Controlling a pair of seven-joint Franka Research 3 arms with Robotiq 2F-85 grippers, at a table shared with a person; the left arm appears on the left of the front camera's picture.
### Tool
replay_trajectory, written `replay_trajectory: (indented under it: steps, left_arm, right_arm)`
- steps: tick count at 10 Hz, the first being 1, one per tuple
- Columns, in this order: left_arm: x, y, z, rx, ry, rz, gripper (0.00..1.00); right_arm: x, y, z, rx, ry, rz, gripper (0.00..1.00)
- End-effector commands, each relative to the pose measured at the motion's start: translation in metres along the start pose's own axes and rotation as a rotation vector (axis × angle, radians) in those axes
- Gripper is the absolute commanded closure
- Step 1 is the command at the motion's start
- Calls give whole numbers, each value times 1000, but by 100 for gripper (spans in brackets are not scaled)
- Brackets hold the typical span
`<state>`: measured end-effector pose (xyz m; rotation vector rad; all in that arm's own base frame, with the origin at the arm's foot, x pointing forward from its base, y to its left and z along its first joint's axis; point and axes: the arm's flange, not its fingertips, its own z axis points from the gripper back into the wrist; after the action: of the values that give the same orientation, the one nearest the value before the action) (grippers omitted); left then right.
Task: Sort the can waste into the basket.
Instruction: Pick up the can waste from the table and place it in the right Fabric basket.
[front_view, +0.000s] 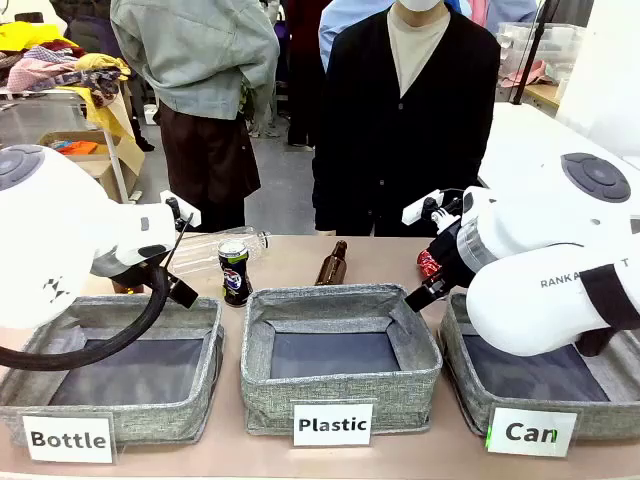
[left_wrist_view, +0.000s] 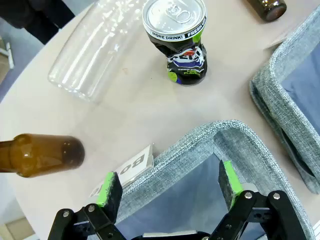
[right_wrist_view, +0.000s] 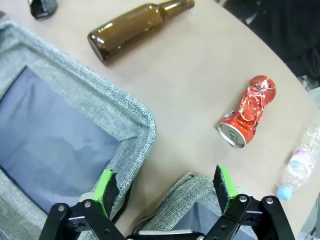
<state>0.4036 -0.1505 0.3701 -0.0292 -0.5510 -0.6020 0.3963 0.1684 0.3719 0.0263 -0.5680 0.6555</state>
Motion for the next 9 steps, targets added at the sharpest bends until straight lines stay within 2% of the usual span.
replay_trajectory:
  steps: [1, 9]
  left_arm:
    - [0, 0, 0, 0, 0, 0, 0]
    - [0, 0, 0, 0, 0, 0, 0]
  right_arm:
    - [0, 0, 0, 0, 0, 0, 0]
    - [0, 0, 0, 0, 0, 0, 0]
